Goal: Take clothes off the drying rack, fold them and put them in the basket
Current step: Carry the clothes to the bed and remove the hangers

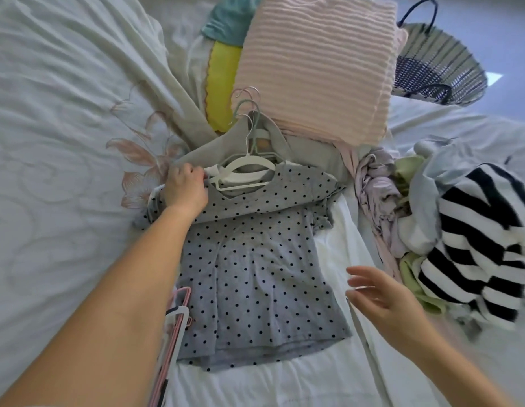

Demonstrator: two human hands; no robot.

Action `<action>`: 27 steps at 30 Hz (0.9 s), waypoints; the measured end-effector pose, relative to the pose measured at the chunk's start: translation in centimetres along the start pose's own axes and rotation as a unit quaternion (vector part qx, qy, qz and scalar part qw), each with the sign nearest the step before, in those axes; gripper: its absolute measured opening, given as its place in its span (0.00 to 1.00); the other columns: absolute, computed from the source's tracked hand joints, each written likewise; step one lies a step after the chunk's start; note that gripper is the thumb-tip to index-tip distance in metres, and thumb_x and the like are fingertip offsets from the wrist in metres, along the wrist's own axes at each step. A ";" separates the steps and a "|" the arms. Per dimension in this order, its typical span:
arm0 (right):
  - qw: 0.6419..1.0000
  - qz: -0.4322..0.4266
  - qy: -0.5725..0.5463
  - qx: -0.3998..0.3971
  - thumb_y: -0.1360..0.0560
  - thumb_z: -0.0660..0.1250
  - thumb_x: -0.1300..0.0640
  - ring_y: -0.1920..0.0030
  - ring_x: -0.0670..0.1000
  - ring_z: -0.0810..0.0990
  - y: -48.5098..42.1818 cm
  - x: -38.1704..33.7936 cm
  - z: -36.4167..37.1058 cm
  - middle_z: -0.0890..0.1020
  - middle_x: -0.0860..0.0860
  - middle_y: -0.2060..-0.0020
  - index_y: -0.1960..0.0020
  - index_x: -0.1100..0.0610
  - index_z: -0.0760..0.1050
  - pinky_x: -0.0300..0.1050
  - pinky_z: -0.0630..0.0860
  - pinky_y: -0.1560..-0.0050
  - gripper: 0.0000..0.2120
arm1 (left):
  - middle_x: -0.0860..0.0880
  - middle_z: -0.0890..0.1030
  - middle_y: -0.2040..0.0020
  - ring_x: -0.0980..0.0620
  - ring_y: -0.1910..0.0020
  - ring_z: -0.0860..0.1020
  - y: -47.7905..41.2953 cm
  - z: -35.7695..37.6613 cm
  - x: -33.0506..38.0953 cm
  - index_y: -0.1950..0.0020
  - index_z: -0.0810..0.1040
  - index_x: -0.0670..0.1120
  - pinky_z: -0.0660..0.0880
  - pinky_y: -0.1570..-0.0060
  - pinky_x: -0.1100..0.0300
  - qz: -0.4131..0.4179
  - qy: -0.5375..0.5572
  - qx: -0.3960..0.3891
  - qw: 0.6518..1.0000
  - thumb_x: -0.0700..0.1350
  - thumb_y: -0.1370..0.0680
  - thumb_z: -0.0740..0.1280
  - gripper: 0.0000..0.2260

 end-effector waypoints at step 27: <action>0.976 -0.178 0.124 0.038 0.26 0.70 0.51 0.66 0.45 0.76 5.1 -24.6 -8.8 0.81 0.46 0.64 0.54 0.45 0.79 0.39 0.72 0.62 0.02 | 0.58 0.72 0.69 0.62 0.70 0.70 16.2 -26.1 9.7 0.54 0.76 0.48 0.67 0.63 0.59 0.315 0.318 0.184 0.875 0.42 0.27 0.67 0.04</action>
Point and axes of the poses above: each hand's wrist, its own y-axis away from the middle knuckle, its own z-axis out of the palm, x = y × z, the point moved 6 cm from there along -y, towards the middle knuckle
